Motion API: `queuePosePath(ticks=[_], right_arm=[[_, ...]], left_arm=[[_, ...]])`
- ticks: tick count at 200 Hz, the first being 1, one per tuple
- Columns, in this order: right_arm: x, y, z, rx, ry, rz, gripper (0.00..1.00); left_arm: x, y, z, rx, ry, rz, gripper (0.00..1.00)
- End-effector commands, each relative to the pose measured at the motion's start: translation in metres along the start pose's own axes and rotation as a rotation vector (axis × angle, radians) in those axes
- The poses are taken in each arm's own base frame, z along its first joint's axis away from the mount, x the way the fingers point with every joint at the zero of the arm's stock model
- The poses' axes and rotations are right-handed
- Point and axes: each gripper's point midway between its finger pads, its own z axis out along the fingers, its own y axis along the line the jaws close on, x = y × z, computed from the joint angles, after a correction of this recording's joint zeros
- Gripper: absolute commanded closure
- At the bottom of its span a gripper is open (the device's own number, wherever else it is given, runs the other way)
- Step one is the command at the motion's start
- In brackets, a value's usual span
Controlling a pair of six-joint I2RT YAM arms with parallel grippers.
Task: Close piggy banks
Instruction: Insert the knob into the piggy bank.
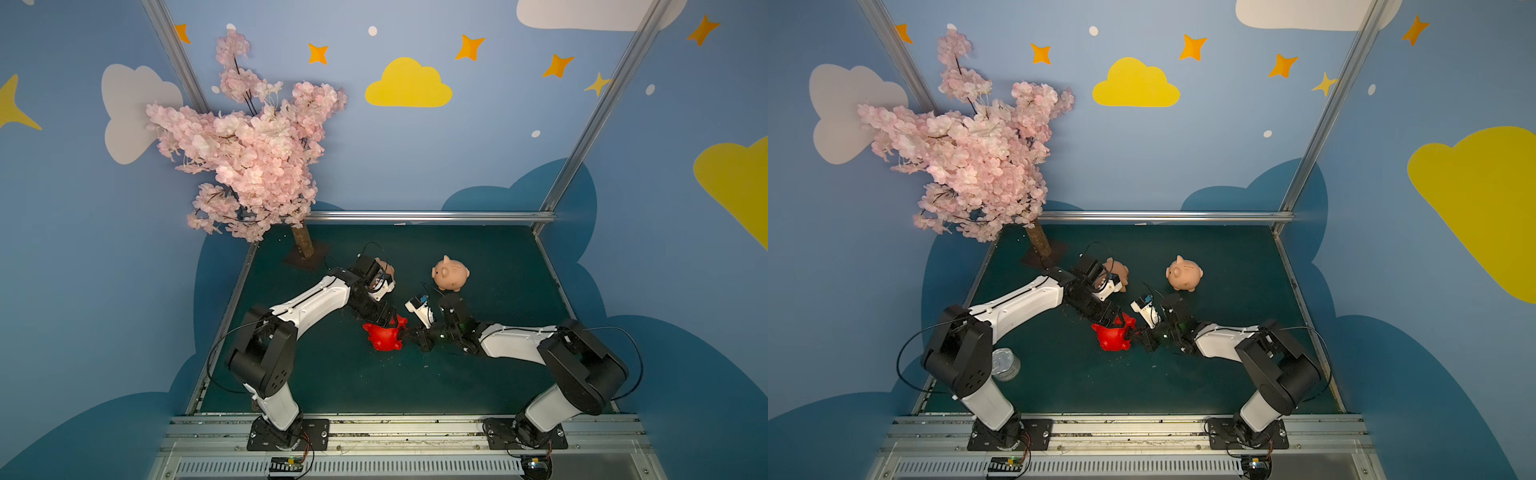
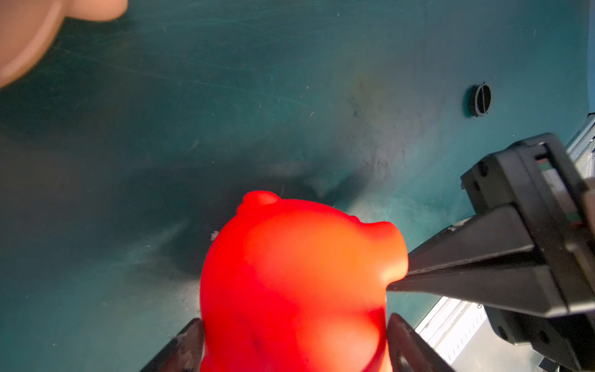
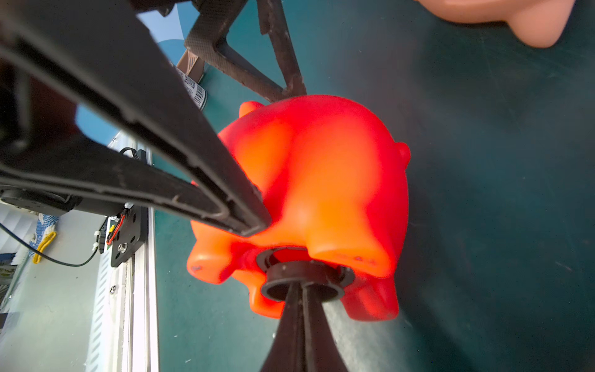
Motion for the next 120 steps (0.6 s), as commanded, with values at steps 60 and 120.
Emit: queuePosePath(ticks=[60, 120], right_arm=[[-0.001, -0.001, 0.006, -0.002, 0.026, -0.004, 1.0], [-0.009, -0.001, 0.009, -0.004, 0.024, -0.007, 1.0]], left_arm=[[0.025, 0.014, 0.017, -0.034, 0.113, -0.032, 0.16], [0.025, 0.013, 0.018, -0.029, 0.115, -0.035, 0.16]])
